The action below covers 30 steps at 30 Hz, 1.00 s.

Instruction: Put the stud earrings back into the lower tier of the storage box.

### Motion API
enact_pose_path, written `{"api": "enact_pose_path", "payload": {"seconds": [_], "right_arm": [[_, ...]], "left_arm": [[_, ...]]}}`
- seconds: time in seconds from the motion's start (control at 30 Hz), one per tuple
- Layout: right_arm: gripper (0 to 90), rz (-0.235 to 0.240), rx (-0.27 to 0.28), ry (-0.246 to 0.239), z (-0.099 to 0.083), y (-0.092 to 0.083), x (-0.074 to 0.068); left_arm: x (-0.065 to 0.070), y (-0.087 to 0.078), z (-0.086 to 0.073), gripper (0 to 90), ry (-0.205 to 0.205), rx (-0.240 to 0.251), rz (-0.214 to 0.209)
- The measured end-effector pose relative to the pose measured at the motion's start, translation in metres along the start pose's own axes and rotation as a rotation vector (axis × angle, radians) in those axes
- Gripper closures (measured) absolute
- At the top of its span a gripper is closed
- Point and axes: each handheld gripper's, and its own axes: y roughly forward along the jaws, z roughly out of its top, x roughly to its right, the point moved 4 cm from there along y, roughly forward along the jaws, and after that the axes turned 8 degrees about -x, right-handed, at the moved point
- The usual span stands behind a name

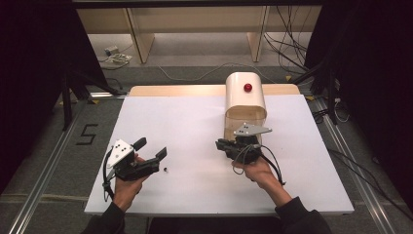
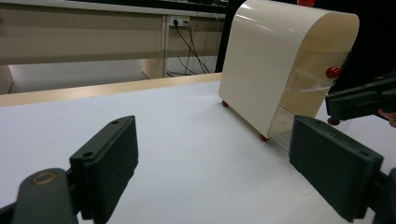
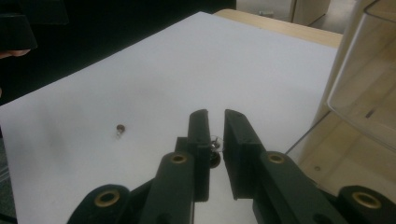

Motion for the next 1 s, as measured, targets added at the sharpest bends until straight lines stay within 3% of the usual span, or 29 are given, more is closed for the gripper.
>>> {"api": "enact_pose_path", "payload": {"seconds": [0.57, 1.0], "right_arm": [[81.2, -0.052, 0.014, 0.029, -0.001, -0.007, 0.019], [81.1, -0.098, -0.006, 0.056, -0.005, -0.008, 0.032]], "left_arm": [[0.000, 0.000, 0.000, 15.7, 0.001, 0.000, 0.000], [0.000, 0.000, 0.000, 15.7, 0.001, 0.001, 0.000]]}}
